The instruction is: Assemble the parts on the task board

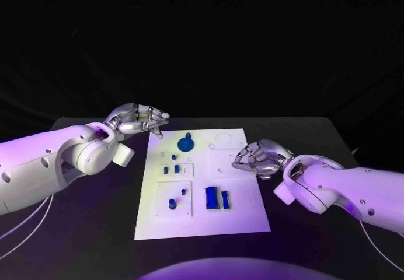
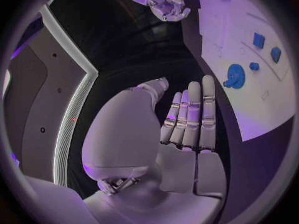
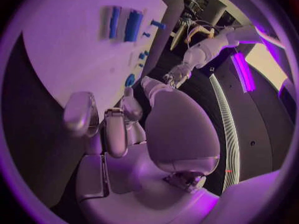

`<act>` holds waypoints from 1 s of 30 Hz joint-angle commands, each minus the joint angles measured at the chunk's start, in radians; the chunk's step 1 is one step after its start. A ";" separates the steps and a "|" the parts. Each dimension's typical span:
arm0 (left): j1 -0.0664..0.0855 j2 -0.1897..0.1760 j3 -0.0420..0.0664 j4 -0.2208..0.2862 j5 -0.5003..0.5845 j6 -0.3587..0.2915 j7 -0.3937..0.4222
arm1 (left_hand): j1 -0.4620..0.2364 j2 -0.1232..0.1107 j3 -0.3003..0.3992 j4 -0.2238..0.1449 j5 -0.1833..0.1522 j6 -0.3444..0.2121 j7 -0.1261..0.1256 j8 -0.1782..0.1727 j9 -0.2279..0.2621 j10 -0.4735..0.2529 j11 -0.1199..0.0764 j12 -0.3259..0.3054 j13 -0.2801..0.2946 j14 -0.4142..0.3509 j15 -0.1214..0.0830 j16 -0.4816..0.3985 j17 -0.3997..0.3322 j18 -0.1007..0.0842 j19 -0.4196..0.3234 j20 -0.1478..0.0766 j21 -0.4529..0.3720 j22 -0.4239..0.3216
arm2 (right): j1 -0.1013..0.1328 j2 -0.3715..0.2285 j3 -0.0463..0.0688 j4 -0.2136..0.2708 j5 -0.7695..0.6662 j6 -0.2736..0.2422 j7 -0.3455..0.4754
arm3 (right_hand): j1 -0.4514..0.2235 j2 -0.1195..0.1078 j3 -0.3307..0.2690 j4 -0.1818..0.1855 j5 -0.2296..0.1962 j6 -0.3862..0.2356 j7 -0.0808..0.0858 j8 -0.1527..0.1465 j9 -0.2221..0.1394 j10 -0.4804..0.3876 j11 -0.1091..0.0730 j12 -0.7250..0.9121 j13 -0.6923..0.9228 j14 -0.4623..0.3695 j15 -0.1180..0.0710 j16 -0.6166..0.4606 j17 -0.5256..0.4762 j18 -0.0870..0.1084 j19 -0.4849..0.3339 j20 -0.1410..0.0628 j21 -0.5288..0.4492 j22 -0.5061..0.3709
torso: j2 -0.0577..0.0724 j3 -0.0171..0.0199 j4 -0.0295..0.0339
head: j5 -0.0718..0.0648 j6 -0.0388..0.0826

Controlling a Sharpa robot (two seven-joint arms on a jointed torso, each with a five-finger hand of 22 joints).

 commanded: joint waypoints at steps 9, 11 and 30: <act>-0.031 0.139 0.000 -0.173 0.304 -0.097 0.198 | -0.064 0.010 -0.087 0.034 -0.027 -0.032 0.010 0.011 0.002 0.085 0.020 -0.241 -0.003 -0.047 0.043 -0.440 -0.102 0.012 -0.032 0.060 -0.363 -0.229 | 0.023 0.185 0.015 -0.401 0.444 0.059 0.405 | 0.038 -0.028 0.176 -0.060 -0.011 -0.025 0.056 -0.082 -0.086 -0.168 0.061 -0.528 -0.548 -0.311 0.062 -0.586 -0.523 0.063 -0.245 0.059 -0.659 -0.286 | -0.056 -0.0062 0.0120 | -0.006 0.113; -0.035 0.162 0.000 -0.205 0.322 -0.107 0.209 | -0.042 0.030 -0.128 0.042 -0.025 -0.037 0.001 0.005 -0.001 0.094 0.030 -0.305 -0.004 -0.055 0.060 -0.571 -0.111 0.011 -0.039 0.080 -0.458 -0.289 | 0.023 0.211 0.018 -0.452 0.467 0.071 0.429 | 0.029 -0.035 0.194 -0.071 -0.018 -0.027 0.070 -0.108 -0.105 -0.193 0.083 -0.622 -0.659 -0.388 0.095 -0.721 -0.592 0.059 -0.312 0.087 -0.736 -0.357 | -0.058 -0.0029 0.0139 | -0.006 0.121; -0.082 0.160 -0.001 -0.045 0.272 -0.361 0.230 | -1.452 0.206 -0.465 -0.235 -0.161 -0.814 -0.207 -0.275 -0.213 -0.784 -0.160 -0.603 -0.066 -0.853 -0.096 -1.100 -0.251 -0.170 -0.862 -0.192 -0.737 -0.447 | -0.064 0.166 0.123 -0.194 0.638 -0.224 0.491 | -1.296 0.193 -0.332 -0.246 -0.172 -0.855 -0.116 -0.487 -0.505 -1.180 -0.036 -0.927 -1.112 -1.442 0.034 -1.339 -1.181 -0.116 -1.356 -0.069 -0.869 -1.308 | -0.093 0.0293 0.0402 | 0.006 0.195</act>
